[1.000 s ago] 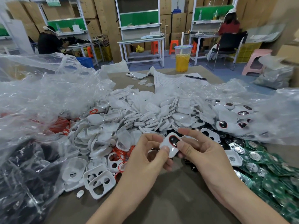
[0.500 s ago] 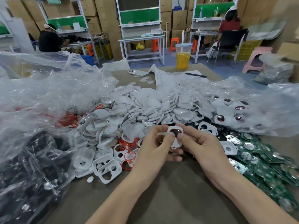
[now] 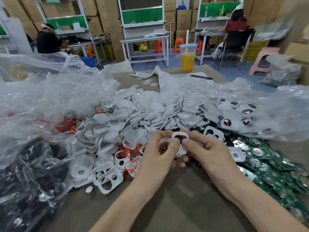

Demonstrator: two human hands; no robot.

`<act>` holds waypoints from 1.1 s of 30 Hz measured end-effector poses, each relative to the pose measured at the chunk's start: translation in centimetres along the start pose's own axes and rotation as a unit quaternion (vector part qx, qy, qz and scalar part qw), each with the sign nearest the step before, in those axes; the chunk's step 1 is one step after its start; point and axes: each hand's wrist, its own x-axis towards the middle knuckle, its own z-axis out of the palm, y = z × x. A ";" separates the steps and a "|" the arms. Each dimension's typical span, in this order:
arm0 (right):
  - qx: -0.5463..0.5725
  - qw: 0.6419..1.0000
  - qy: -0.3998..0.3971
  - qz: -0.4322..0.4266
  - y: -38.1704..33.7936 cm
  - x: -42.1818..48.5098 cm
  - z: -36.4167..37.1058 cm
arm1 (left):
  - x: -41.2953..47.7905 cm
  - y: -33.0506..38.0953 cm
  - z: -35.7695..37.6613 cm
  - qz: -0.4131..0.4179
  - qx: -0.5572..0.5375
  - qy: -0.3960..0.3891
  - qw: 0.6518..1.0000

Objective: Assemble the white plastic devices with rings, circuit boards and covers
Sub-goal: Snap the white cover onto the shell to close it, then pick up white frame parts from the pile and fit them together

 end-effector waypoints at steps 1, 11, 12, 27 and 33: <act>0.010 1.000 0.003 0.001 0.0 0.1 0.0 | 0.0 0.0 -0.1 0.002 0.002 -0.009 1.000; -0.003 0.999 0.042 0.004 -0.2 0.2 0.4 | -0.2 -0.7 -0.2 0.041 0.104 -0.021 0.993; -0.009 0.999 0.049 0.003 -0.2 0.2 0.4 | -0.2 -0.7 -0.2 0.041 0.108 -0.022 0.993; 0.081 0.994 0.057 -0.051 -1.1 0.2 0.1 | -0.8 0.9 0.2 0.080 0.070 0.012 0.994; 0.240 0.944 0.213 -0.083 -2.8 0.6 -2.8 | 4.1 4.3 4.6 0.040 0.081 -0.053 0.994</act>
